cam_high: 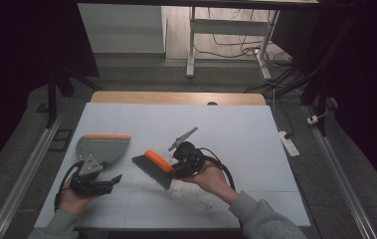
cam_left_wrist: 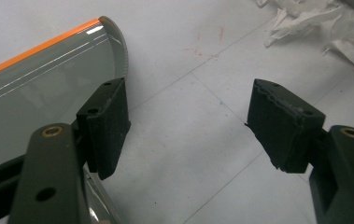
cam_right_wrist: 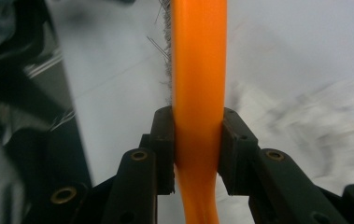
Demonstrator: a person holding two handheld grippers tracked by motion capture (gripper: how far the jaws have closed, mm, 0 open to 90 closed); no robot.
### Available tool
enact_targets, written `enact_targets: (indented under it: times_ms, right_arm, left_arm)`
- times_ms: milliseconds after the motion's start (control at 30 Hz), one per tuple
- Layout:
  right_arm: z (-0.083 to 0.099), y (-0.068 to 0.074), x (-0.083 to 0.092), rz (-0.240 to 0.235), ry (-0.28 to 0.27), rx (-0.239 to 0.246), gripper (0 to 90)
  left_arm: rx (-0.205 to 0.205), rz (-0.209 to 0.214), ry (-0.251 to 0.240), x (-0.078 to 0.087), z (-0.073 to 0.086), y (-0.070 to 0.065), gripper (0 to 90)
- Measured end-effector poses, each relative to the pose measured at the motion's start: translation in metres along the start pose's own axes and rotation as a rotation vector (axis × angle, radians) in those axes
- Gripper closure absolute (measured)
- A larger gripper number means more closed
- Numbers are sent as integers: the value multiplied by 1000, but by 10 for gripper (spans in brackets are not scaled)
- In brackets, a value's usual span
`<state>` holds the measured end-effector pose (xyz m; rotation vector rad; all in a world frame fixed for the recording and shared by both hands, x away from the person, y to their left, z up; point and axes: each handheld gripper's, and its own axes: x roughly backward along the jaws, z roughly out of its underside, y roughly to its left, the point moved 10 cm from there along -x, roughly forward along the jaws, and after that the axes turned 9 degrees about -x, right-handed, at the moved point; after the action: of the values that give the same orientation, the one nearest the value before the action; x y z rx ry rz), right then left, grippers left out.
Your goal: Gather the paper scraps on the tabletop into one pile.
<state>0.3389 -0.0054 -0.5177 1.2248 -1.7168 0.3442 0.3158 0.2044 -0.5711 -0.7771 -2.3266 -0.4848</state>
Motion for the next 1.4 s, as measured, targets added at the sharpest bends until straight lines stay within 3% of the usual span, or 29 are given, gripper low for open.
enact_targets:
  times_ms: [167,333,533,600,633,833,1033,1167,1400]
  right_arm:
    - [21,10,-17,-5,122,35,699]
    - [25,-8,-26,47,177,-1,699]
    - [16,-52,-12,173,124,-60,699]
    - [13,-59,-5,168,99,-87,699]
    - [11,-58,-1,163,79,-96,699]
    - [-10,-33,28,121,-25,-35,699]
    - [-17,-28,43,113,-57,-14,699]
    - [-1,-31,50,96,-48,-4,699]
    - [60,-40,70,103,46,49,699]
  left_arm:
    - [-3,2,1,0,0,-1,304]
    - [-4,3,4,0,0,-1,304]
    - [-4,8,11,-2,1,-1,304]
    - [-7,8,14,-2,2,-1,304]
    - [-7,8,15,-2,2,-1,304]
    - [-5,10,21,-3,2,-2,303]
    - [-6,8,16,-1,2,-1,303]
    - [-6,7,14,-1,2,-1,303]
    - [-7,11,16,-3,1,-2,303]
